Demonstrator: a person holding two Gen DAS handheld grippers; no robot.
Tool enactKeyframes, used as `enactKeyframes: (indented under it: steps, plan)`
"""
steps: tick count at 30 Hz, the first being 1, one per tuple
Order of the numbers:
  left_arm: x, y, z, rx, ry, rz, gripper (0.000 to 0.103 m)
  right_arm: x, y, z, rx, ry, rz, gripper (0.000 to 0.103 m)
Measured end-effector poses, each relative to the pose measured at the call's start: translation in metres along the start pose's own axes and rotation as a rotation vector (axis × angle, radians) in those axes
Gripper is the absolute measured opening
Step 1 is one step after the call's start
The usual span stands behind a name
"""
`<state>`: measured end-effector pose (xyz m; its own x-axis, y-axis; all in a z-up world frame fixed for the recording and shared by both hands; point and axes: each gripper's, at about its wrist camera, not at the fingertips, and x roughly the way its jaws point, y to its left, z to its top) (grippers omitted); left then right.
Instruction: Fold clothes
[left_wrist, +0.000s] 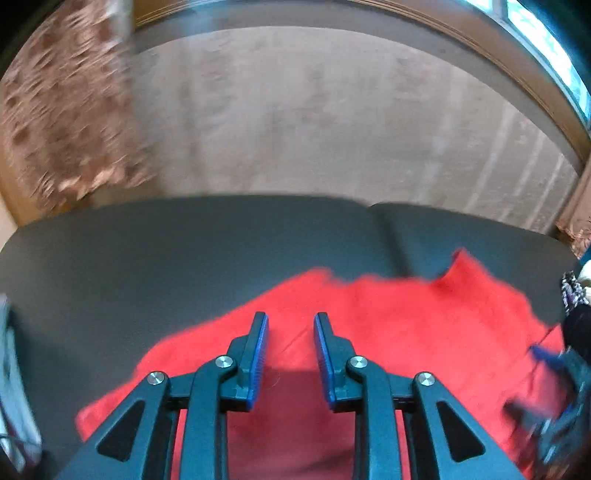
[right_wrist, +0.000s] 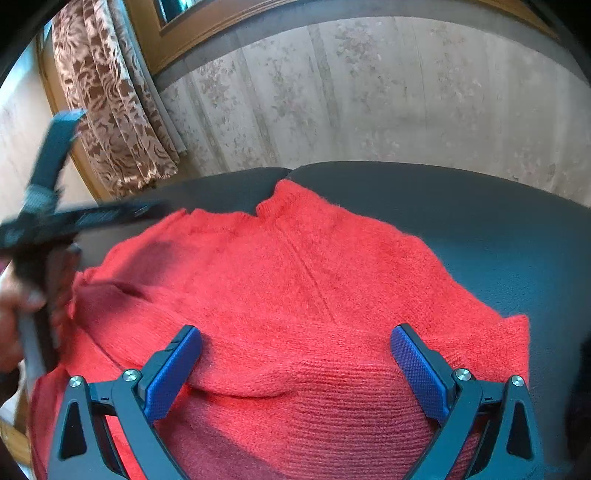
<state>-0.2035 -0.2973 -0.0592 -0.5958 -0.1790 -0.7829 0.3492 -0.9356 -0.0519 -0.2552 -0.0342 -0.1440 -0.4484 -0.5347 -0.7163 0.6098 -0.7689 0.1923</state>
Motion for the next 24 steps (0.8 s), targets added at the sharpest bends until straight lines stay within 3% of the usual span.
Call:
enactKeyframes:
  steps: [2,4,5,9,13,18,22,24]
  plan:
    - [0.005,0.019,-0.016,-0.023,0.036,0.031,0.028,0.004,0.003,0.004,-0.019,0.022,-0.023,0.103]
    - [0.003,0.031,-0.028,-0.031,-0.02,0.003,0.038,0.007,0.008,0.011,-0.037,0.054,-0.039,0.103]
    - [0.002,0.037,-0.029,-0.054,-0.032,-0.02,0.038,0.008,0.01,0.015,-0.042,0.067,-0.034,0.103]
    - [0.006,0.043,-0.032,-0.101,-0.041,-0.046,0.039,0.014,0.035,0.046,-0.036,0.054,0.131,0.103]
    - [0.006,0.046,-0.037,-0.118,-0.053,-0.066,0.039,0.056,0.063,0.089,0.042,0.09,0.341,0.103]
    - [0.007,0.048,-0.038,-0.144,-0.064,-0.087,0.039,0.128,0.09,0.113,0.196,0.237,0.457,0.103]
    - [0.008,0.051,-0.038,-0.166,-0.071,-0.105,0.039,0.157,0.103,0.121,0.32,0.245,0.583,0.103]
    - [0.008,0.052,-0.039,-0.173,-0.073,-0.107,0.038,0.164,0.111,0.12,0.328,0.214,0.575,0.103]
